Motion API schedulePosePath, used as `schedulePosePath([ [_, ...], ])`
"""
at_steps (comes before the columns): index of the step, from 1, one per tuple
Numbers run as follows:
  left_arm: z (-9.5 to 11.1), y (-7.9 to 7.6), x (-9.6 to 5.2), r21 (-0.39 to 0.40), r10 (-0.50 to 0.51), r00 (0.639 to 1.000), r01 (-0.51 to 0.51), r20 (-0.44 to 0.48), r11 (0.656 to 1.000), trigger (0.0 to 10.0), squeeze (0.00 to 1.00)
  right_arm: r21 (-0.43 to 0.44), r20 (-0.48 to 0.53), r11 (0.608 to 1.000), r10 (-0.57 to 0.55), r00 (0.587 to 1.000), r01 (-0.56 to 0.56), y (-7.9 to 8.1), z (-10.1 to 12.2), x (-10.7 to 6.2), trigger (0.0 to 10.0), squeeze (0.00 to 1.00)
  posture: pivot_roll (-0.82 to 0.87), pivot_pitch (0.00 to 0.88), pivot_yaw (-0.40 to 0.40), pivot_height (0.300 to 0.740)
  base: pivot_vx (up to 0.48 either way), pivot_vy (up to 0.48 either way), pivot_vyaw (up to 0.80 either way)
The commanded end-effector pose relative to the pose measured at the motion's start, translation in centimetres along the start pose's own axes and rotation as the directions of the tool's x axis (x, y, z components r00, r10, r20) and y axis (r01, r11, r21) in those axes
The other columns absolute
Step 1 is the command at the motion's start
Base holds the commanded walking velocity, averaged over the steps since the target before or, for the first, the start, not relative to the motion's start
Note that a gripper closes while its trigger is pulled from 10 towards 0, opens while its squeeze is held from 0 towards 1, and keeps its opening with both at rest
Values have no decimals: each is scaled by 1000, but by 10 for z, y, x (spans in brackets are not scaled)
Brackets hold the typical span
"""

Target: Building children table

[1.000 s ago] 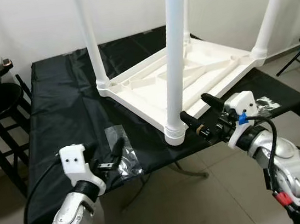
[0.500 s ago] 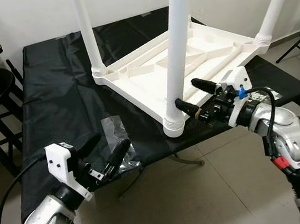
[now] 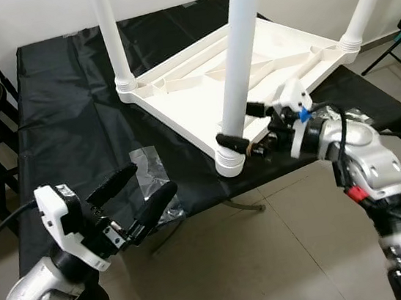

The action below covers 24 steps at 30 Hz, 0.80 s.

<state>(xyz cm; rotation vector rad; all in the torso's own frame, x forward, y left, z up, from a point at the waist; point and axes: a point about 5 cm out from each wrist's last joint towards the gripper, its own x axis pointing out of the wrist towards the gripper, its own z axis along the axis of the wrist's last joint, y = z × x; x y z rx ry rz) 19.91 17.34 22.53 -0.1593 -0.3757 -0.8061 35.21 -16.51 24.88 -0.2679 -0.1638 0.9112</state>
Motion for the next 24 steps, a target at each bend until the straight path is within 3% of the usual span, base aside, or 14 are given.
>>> schedulePosePath([
  [1, 4, -4, 0, -4, -15, 1000, 15, 1, 1000, 10000, 0, -3, -9, 1000, -5, 1000, 5, -1, -3, -1, 10000, 0, -1, 244, -65, 740, 0, 0, 0],
  [6, 9, -9, 2, 0, -16, 1000, 16, 19, 1000, 10000, 0, 3, -2, 1000, 26, 1000, -26, -1, -1, 1, 10000, 0, 4, 263, -69, 740, 0, 0, 0],
  [7, 12, -10, 2, -5, -14, 999, 14, 32, 1000, 10000, 0, 5, -1, 999, 51, 999, -51, 0, 0, 2, 0, 0, 7, 270, -73, 740, 0, 0, 0],
  [12, 19, -14, 2, -2, -12, 999, 13, 49, 1000, 10000, 0, 1, -2, 993, 115, 993, -115, 3, 1, 6, 0, 0, 14, 278, -83, 740, 0, 0, 0],
  [20, 23, -16, 3, -14, -8, 998, 8, 58, 1000, 10000, 0, -64, -23, 997, 41, 999, -42, -2, 4, 4, 0, 0, 10, 281, -90, 740, 0, 0, 0],
  [23, 23, -17, 5, -20, -5, 998, 7, 61, 1000, 10000, 0, -86, -39, 995, -60, 997, 56, -1, 4, 1, 0, 0, 7, 278, -93, 740, 0, 0, 0],
  [24, 22, -18, 6, -22, -8, 998, 10, 64, 1000, 10000, 0, -94, -69, 973, -219, 973, 212, 14, -4, 0, 0, 0, 9, 276, -97, 740, 0, 0, 0],
])
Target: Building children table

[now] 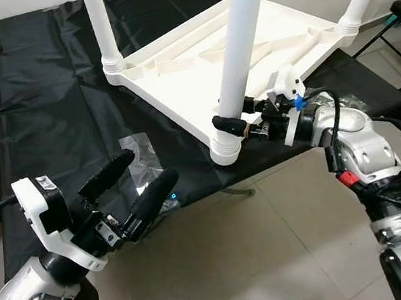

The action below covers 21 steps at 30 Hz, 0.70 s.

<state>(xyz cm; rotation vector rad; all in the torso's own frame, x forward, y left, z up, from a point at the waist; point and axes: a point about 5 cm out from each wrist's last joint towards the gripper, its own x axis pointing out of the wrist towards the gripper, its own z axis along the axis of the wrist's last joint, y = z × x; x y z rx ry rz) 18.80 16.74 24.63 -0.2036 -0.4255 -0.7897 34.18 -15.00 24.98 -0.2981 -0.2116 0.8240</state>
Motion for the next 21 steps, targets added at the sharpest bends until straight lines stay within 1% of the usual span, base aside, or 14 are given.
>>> schedulePosePath([
  [1, 2, -6, 1, -6, -25, 1000, 25, 1, 1000, 10000, 0, -48, -93, 991, -130, 987, 126, -2, -10, -6, 0, 0, 9, 276, -97, 740, 0, 0, 0],
  [3, 2, -6, 2, -9, -24, 1000, 24, 3, 1000, 10000, 0, -75, -128, 964, -261, 957, 254, 6, -17, -9, 0, 0, 15, 269, -100, 740, 0, 0, 0],
  [4, 3, -7, 3, -10, -24, 1000, 24, 5, 1000, 10000, 0, -84, -171, 914, -405, 898, 396, 18, -30, -15, 0, 0, 18, 269, -101, 740, 0, 0, 0],
  [5, 3, -7, 3, -10, -24, 1000, 24, 5, 1000, 10000, 0, -84, -171, 914, -405, 898, 396, 18, -30, -15, 0, 0, 18, 269, -101, 740, 0, 0, 0],
  [6, 3, -6, 3, -12, -24, 1000, 24, 9, 1000, 10000, 0, -80, -208, 873, -486, 849, 480, 32, -40, -20, 0, 0, 19, 267, -100, 740, 0, 0, 0],
  [7, 3, -6, 3, -12, -24, 1000, 24, 9, 1000, 10000, 0, -80, -208, 873, -486, 849, 480, 32, -40, -20, 0, 0, 19, 267, -100, 740, 0, 0, 0],
  [9, 4, -6, 5, -13, -28, 999, 29, 14, 1000, 10000, 0, -35, -221, 816, -569, 792, 576, 46, -48, -18, 0, 0, 23, 255, -88, 740, 0, 0, 0],
  [11, 5, -7, 7, -18, -43, 999, 43, 19, 999, 10000, 0, 11, -207, 794, -593, 778, 608, 37, -46, -9, 0, 0, 21, 240, -82, 740, 0, 0, 0],
  [16, 5, -8, 9, -21, -56, 998, 56, 20, 998, 10000, 0, 29, -200, 799, -584, 786, 601, 34, -43, -4, 0, 0, 21, 236, -78, 740, 0, 0, 0],
  [17, 4, -8, 10, -23, -59, 998, 60, 19, 998, 10000, 0, 23, -208, 813, -565, 798, 582, 36, -41, -3, 4314, 0, 21, 236, -78, 740, 0, 0, 0],
  [18, 4, -8, 10, -23, -59, 998, 60, 19, 998, 10000, 0, 23, -208, 813, -565, 798, 582, 36, -41, -3, 4314, 0, 21, 236, -78, 740, 0, 0, 0],
  [19, 4, -9, 11, -27, -63, 998, 63, 20, 998, 10000, 0, 54, -184, 828, -541, 820, 558, 36, -36, -1, 10000, 0, 18, 236, -77, 740, 0, 0, 0],
  [20, 4, -9, 11, -27, -63, 998, 63, 20, 998, 10000, 0, 54, -184, 828, -541, 820, 558, 36, -36, -1, 10000, 0, 18, 236, -77, 740, 0, 0, 0],
  [21, 4, -10, 11, -30, -65, 998, 66, 19, 997, 10000, 0, 91, -160, 844, -512, 844, 529, 36, -29, -1, 10000, 129, 18, 236, -76, 740, 0, 0, 0],
])
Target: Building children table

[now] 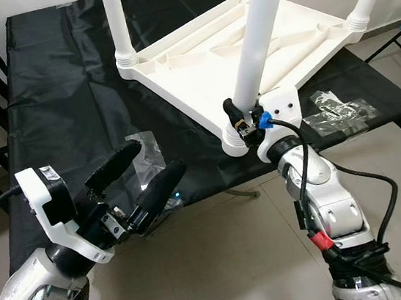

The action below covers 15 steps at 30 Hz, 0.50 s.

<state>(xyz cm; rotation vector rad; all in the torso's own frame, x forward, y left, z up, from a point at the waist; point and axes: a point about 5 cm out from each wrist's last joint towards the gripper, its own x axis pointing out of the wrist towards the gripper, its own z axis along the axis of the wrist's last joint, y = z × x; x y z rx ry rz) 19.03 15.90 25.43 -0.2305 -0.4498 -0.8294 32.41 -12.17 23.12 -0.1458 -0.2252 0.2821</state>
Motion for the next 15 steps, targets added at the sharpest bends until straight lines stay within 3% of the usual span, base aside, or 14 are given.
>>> schedulePosePath([
  [1, 0, -6, 1, -8, -28, 1000, 28, -13, 1000, 10000, 0, 7, -120, 1000, -2, 993, 3, -7, -22, -6, 10000, 129, 18, 236, -76, 740, 0, 0, 0],
  [2, 0, -7, 1, -14, -31, 999, 30, -14, 999, 10000, 0, 58, -65, 991, 122, 990, -119, -4, -12, -6, 10000, 1000, 20, 240, -74, 740, 0, 0, 0],
  [3, 0, -7, 1, -14, -31, 999, 30, -14, 999, 10000, 0, 58, -65, 991, 122, 990, -119, -4, -12, -6, 10000, 1000, 20, 240, -74, 740, 0, 0, 0],
  [4, -1, -8, 1, -23, -35, 999, 35, -15, 999, 10000, 0, 65, -5, 972, 226, 974, -225, -4, -1, -7, 10000, 1000, 19, 243, -71, 740, 0, 0, 0],
  [5, -1, -8, 1, -23, -35, 999, 35, -15, 999, 10000, 0, 65, -5, 972, 226, 974, -225, -4, -1, -7, 10000, 1000, 19, 243, -71, 740, 0, 0, 0],
  [6, 0, -10, 2, -34, -44, 999, 43, -18, 998, 10000, 0, 28, 53, 919, 391, 919, -393, -16, 14, -8, 10000, 1000, 21, 253, -68, 740, 0, 0, 0],
  [7, 0, -10, 2, -34, -44, 999, 43, -18, 998, 10000, 0, 28, 53, 919, 391, 919, -393, -16, 14, -8, 10000, 1000, 21, 253, -68, 740, 0, 0, 0],
  [8, 0, -11, 2, -40, -47, 999, 47, -19, 998, 10000, 0, 0, 62, 900, 436, 898, -436, -27, 20, -5, 10000, 1000, 25, 257, -65, 740, 0, 0, 0],
  [9, 0, -11, 2, -40, -47, 999, 47, -19, 998, 10000, 0, 0, 62, 900, 436, 898, -436, -27, 20, -5, 10000, 1000, 25, 257, -65, 740, 0, 0, 0],
  [13, 1, -13, 3, -46, -52, 998, 51, -21, 998, 10000, 0, -77, 67, 882, 469, 881, -464, -53, 34, 9, 10000, 1000, 34, 271, -65, 740, 0, 0, 0],
  [15, 1, -13, 3, -46, -52, 998, 51, -21, 998, 10000, 0, -77, 67, 882, 469, 881, -464, -53, 34, 9, 10000, 1000, 34, 271, -65, 740, 0, 0, 0],
])
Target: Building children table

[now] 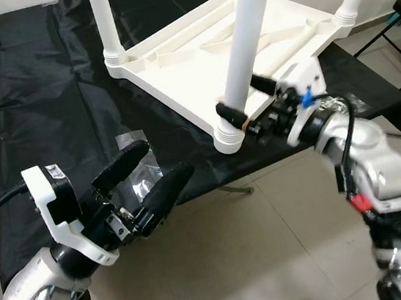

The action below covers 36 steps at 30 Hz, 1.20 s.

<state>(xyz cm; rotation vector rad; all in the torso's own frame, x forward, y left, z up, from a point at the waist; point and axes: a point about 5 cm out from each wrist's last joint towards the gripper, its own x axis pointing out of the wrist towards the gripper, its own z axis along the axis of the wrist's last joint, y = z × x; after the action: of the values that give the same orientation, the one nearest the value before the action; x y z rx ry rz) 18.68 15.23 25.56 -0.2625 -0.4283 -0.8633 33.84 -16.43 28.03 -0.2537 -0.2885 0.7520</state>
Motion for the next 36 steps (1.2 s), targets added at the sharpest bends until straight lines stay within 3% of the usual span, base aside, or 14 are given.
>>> schedulePosePath([
  [1, 1, -7, 0, -4, -28, 999, 28, -16, 1000, 10000, 0, -1, -5, 1000, 20, 1000, -20, -7, -3, -1, 10000, 1000, 35, 274, -65, 740, 0, 0, 0],
  [4, 2, -9, 0, -10, -25, 999, 25, -19, 1000, 10000, 0, -1, -2, 998, 64, 998, -64, -22, 3, 2, 10000, 1000, 45, 288, -67, 740, 0, 0, 0],
  [5, 2, -11, -1, -11, -24, 1000, 24, -20, 1000, 10000, 0, -10, 7, 999, 48, 999, -48, -30, 7, 5, 10000, 0, 48, 296, -68, 740, 0, 0, 0],
  [13, 4, -13, -1, -14, -20, 1000, 20, -23, 1000, 10000, 0, 6, 30, 998, 69, 997, -70, -41, 12, 10, 10000, 0, 53, 310, -68, 740, 0, 0, 0],
  [14, 6, -14, -1, -8, -16, 999, 16, -28, 1000, 10000, 0, 37, 35, 991, 129, 991, -131, -39, 11, 14, 0, 0, 60, 327, -71, 740, 0, 0, 0],
  [17, 12, -16, -2, 9, -6, 999, 6, -32, 1000, 10000, 0, 94, 44, 961, 258, 965, -261, -27, 4, 24, 0, 0, 67, 349, -75, 740, 0, 0, 0],
  [28, 17, -20, -2, 16, 9, 999, -8, -31, 1000, 10000, 0, 54, 9, 967, 248, 969, -248, -30, 0, 21, 0, 0, 65, 368, -87, 740, 0, 0, 0],
  [30, 16, -20, -2, 19, 13, 999, -12, -32, 1000, 10000, 0, 15, -35, 983, 183, 983, -182, -29, -2, 19, 0, 0, 61, 366, -98, 740, 0, 0, 0],
  [31, 16, -20, -2, 20, 22, 999, -21, -30, 1000, 10000, 0, -28, -76, 998, 51, 996, -53, -27, -8, 16, 0, 0, 73, 354, -117, 740, 0, 0, 0],
  [32, 14, -21, -3, 26, 29, 999, -28, -37, 999, 10000, 0, -66, -108, 967, -252, 962, 246, -14, -24, 8, 0, 0, 87, 336, -133, 740, 0, 0, 0],
  [33, 14, -21, -3, 26, 29, 999, -28, -37, 999, 10000, 0, -66, -108, 967, -252, 962, 246, -14, -24, 8, 0, 0, 87, 336, -133, 740, 0, 0, 0],
  [34, 13, -22, -4, 29, 33, 999, -31, -42, 999, 10000, 0, -97, -119, 880, -475, 872, 466, -7, -32, -5, 0, 0, 87, 336, -133, 740, 0, 0, 0],
  [35, 13, -22, -4, 29, 33, 999, -31, -42, 999, 10000, 0, -97, -119, 880, -475, 872, 466, -7, -32, -5, 0, 0, 87, 336, -133, 740, 0, 0, 0],
  [36, 13, -21, -5, 34, 44, 998, -42, -44, 999, 10000, 0, -120, -156, 827, -562, 812, 549, 18, -47, -16, 0, 0, 86, 318, -140, 740, 0, 0, 0],
])
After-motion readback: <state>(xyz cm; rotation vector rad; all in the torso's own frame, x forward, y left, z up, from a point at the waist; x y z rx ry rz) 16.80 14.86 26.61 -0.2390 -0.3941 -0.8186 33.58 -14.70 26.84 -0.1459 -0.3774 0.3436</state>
